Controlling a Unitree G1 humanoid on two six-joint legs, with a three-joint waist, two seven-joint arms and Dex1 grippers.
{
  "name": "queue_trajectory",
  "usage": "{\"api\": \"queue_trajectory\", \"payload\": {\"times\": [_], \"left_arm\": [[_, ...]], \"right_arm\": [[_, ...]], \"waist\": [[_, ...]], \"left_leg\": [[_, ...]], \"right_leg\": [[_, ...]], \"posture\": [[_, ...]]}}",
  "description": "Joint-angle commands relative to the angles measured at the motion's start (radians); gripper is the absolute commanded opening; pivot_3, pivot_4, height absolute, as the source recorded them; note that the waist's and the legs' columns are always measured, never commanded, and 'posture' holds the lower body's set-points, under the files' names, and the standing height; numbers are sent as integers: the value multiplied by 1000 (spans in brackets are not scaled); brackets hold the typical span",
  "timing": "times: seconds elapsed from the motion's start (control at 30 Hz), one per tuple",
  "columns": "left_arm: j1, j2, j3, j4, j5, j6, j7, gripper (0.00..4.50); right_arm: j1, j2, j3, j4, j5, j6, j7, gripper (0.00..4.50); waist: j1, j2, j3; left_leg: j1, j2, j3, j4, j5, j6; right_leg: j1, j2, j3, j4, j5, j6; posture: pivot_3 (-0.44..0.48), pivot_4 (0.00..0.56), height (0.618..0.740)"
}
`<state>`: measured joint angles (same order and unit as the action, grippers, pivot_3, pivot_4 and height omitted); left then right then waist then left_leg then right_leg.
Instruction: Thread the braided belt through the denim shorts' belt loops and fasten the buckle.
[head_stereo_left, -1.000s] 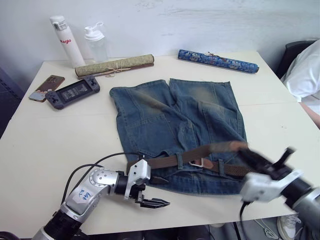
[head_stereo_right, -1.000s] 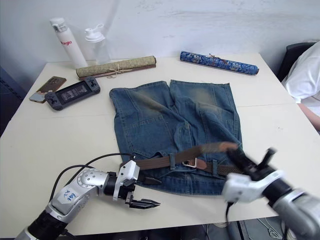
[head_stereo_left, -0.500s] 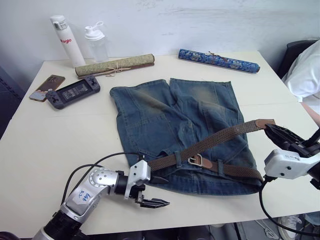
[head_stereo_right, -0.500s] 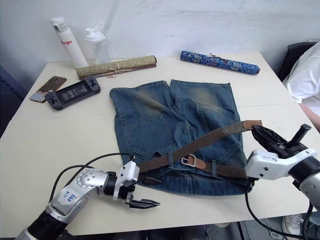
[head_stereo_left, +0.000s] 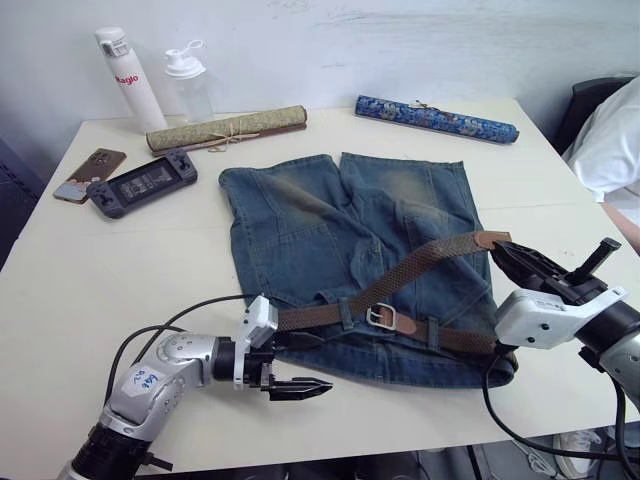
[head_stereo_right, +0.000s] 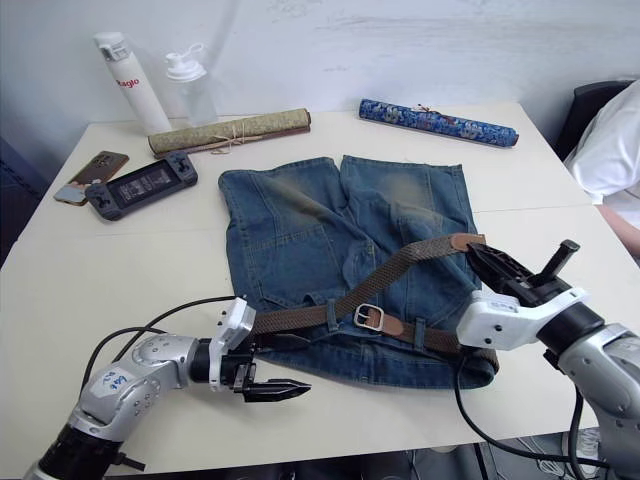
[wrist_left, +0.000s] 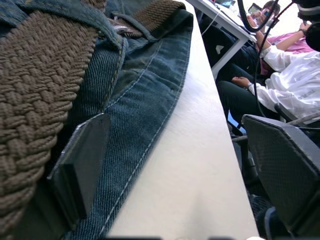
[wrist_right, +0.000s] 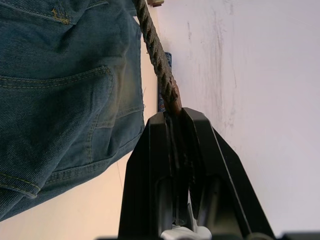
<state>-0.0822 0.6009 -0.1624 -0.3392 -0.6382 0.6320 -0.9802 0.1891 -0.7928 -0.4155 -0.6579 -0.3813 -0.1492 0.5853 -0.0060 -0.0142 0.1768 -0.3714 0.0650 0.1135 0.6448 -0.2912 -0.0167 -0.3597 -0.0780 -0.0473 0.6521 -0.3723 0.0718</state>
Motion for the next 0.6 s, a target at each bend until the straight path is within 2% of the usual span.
{"api": "queue_trajectory", "payload": {"times": [0.03, 0.2, 0.33, 0.47, 0.53, 0.6], "left_arm": [[6, 6, 101, -80, -135, 89, 34, 4453], [-8, -5, 223, -208, -365, 233, 160, 4453], [-52, -49, 225, -244, -357, 236, 286, 4453], [-124, -109, 113, -253, -108, 169, 481, 4453], [-154, -97, -14, -260, 132, 29, 542, 4453], [-164, -113, -69, -259, 243, -49, 579, 4453]], "right_arm": [[-42, -12, 28, -29, 5, 8, 10, 0], [-119, -39, 148, -55, -8, 38, 73, 0], [-186, -41, 236, -67, -46, 112, 123, 0], [-249, -17, 323, -97, -82, 210, 166, 0], [-279, -3, 366, -107, -110, 258, 182, 0], [-303, 9, 398, -114, -130, 295, 195, 0]], "waist": [[-3, 0, 1], [-9, -2, 2], [-13, -3, 3], [-8, -5, 4], [-7, -6, 5], [-6, -6, 5]], "left_leg": [[0, 0, 0, 0, 0, 0], [0, 1, 0, -1, 0, -1], [0, 0, 0, 0, 0, -1], [0, -1, -1, 1, 0, -1], [0, 0, 0, 0, 0, -1], [-1, -1, 0, 0, 0, -1]], "right_leg": [[0, 0, 0, 0, 0, 0], [-1, 0, 0, 0, 0, 0], [0, 0, 0, 0, 0, 0], [0, 0, 0, 0, 0, 0], [0, 0, 0, -1, 0, 0], [0, 1, 0, -2, 0, 0]], "posture": [[0, 150, 737], [0, 150, 737], [0, 150, 737], [0, 150, 737], [0, 150, 737], [0, 150, 737]]}}
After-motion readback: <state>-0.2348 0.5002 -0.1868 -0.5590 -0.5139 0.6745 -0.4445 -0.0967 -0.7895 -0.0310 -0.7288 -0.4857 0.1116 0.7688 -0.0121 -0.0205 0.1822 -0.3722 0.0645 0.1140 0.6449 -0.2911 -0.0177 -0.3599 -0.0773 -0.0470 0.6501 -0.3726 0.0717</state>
